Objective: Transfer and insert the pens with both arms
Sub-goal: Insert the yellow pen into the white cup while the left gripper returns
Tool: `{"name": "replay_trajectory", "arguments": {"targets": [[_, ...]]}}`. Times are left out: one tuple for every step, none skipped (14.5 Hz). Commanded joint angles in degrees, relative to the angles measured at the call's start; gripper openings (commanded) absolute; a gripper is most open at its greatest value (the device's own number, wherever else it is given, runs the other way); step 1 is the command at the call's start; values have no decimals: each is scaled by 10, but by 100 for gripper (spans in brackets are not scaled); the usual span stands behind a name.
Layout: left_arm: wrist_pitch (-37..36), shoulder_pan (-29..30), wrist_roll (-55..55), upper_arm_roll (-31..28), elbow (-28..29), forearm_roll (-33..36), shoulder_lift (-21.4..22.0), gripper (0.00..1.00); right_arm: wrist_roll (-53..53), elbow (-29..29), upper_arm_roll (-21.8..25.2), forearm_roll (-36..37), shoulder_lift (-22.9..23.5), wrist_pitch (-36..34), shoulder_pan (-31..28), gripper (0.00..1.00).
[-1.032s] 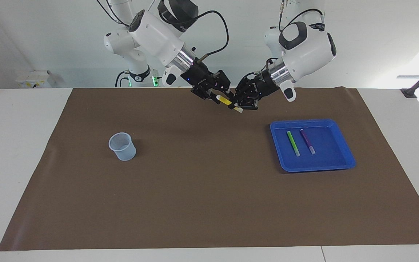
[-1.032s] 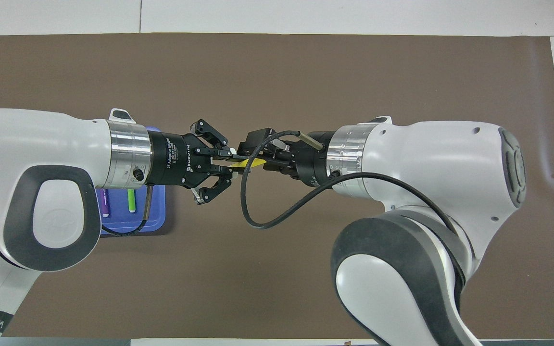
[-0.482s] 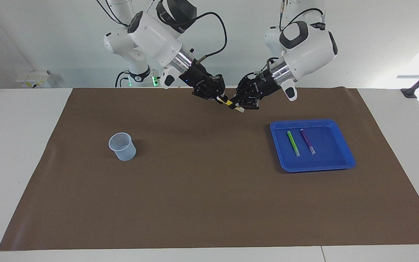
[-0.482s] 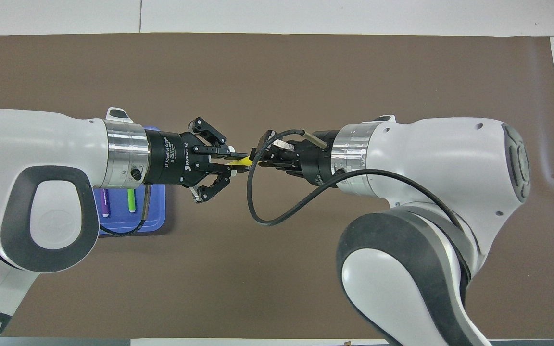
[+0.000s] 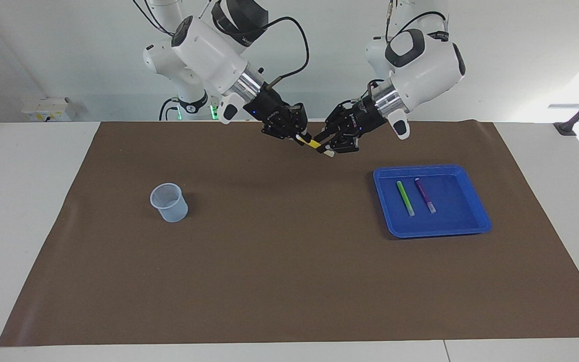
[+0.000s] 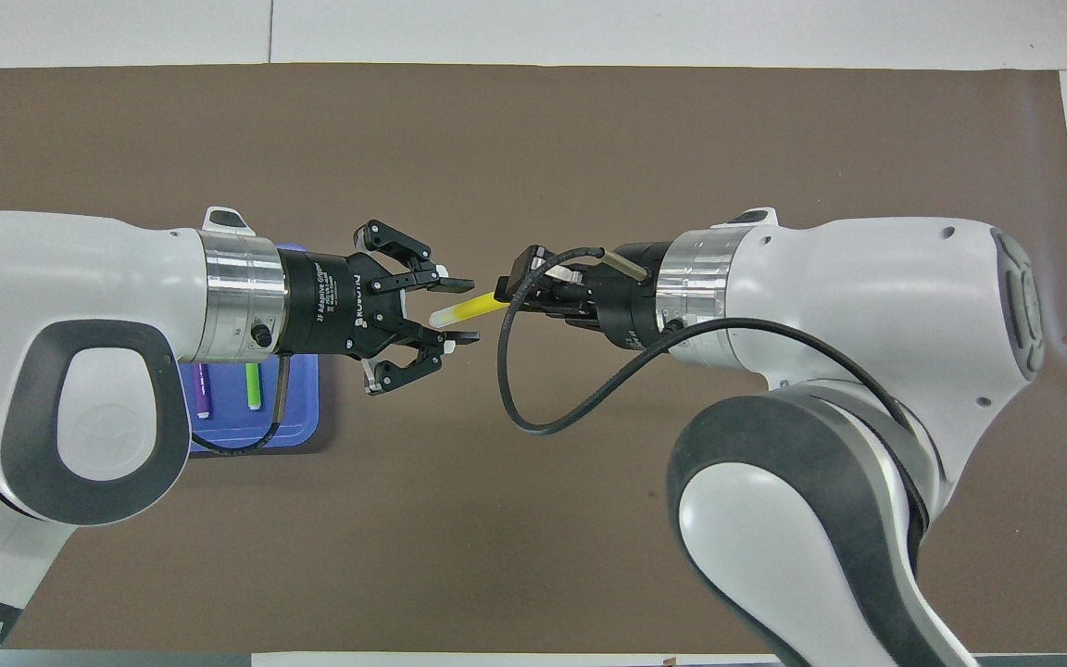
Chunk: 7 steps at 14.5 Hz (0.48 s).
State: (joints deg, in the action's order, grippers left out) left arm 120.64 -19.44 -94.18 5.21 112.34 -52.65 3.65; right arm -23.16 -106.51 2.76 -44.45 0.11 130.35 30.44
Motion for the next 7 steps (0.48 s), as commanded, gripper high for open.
{"name": "replay_trajectory", "arguments": {"targets": [[-13, 21, 28, -6, 16, 6, 16, 100, 26, 3, -1, 29, -4, -42, -26, 0], [-28, 33, 56, -6, 14, 35, 16, 100, 58, 3, -1, 64, -5, -58, -34, 0], [-40, 42, 78, -7, 10, 60, 16, 100, 84, 8, 0, 90, -5, -84, -48, 0], [-52, 55, 99, -7, 7, 80, 15, 100, 120, 13, 0, 114, -5, -113, -72, 0], [-66, 69, 125, -7, 5, 101, 15, 100, 156, 17, 0, 141, -5, -130, -86, 0], [-85, 83, 154, -7, 3, 123, 15, 100, 185, 25, 0, 180, -5, -146, -97, 0], [-108, 105, 199, -7, 3, 149, 15, 100, 213, 39, 0, 236, -1, -169, -116, 0]]}}
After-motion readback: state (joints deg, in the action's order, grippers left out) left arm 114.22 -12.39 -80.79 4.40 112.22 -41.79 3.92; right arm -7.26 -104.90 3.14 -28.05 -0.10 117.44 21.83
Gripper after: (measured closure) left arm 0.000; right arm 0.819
